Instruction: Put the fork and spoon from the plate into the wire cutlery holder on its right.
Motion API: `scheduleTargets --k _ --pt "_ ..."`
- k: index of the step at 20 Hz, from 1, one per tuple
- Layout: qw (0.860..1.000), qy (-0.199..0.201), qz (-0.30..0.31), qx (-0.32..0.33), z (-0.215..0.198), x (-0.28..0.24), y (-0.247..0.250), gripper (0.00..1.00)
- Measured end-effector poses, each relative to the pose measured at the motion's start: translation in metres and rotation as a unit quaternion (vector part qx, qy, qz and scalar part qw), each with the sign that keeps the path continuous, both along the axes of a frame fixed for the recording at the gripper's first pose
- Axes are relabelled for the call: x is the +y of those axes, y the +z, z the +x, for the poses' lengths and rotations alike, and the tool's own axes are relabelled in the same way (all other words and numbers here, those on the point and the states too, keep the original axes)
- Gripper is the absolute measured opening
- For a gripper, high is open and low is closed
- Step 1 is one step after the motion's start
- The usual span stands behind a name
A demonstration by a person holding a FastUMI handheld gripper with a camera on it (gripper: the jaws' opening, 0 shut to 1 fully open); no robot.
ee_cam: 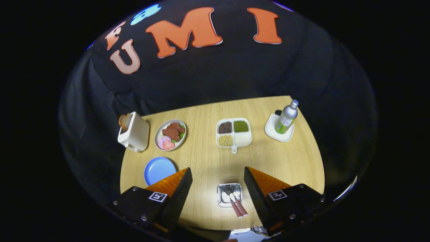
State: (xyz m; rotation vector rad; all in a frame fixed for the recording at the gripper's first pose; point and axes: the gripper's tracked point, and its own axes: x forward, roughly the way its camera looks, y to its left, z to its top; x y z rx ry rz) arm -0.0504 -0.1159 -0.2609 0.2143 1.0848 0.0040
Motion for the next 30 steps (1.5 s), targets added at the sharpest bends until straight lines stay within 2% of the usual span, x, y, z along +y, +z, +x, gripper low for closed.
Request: scheduleTargets --k 3,5,7,10,14,15,17,21,26,30 --pt "0.996 -0.02 -0.022 -0.084 0.01 -0.019 0.031 0.94" --pt "0.986 -0.027 -0.035 -0.16 0.022 -0.027 0.062 0.94" --pt "0.969 -0.028 -0.055 -0.238 0.033 -0.033 0.098 0.94" --pt "0.936 -0.026 -0.1 -0.337 0.042 -0.039 0.15 0.95" --pt "0.899 -0.022 -0.126 -0.42 0.042 -0.035 0.198 0.96" --pt "0.888 -0.021 -0.137 -0.438 0.043 -0.036 0.206 0.96" --pt "0.877 -0.026 -0.152 -0.455 0.043 -0.039 0.213 0.97" --pt "0.865 -0.02 -0.147 -0.479 0.039 -0.034 0.223 0.97" --pt "0.826 0.002 -0.165 -0.539 0.035 -0.021 0.25 0.98" --pt "0.819 0.012 -0.168 -0.549 0.032 -0.016 0.254 0.98"
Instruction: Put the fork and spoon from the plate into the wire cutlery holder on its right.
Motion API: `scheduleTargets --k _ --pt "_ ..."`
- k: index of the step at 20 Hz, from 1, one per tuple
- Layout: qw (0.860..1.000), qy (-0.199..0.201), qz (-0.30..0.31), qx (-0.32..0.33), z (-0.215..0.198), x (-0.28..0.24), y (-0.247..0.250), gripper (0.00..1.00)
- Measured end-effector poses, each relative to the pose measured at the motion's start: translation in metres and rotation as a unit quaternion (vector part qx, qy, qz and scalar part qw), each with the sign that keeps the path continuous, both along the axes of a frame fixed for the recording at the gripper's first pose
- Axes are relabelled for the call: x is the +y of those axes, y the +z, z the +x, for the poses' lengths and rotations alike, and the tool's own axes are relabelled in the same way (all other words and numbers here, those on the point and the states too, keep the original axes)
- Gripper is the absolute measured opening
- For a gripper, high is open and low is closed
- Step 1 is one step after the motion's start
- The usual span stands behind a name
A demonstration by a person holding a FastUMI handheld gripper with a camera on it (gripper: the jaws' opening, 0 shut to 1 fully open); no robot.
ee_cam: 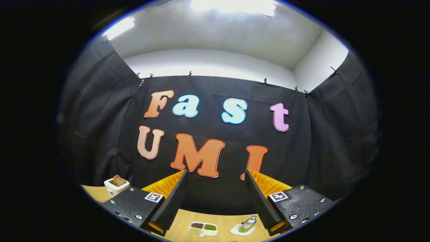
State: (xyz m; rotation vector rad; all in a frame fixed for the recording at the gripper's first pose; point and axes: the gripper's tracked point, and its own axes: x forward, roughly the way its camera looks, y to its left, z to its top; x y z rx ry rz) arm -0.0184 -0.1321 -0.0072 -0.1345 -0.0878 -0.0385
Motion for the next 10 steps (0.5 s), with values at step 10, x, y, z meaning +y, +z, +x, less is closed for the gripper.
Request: scheduleTargets --k 10 --pt "1.0 0.001 0.015 -0.004 -0.021 -0.009 0.0 0.98"
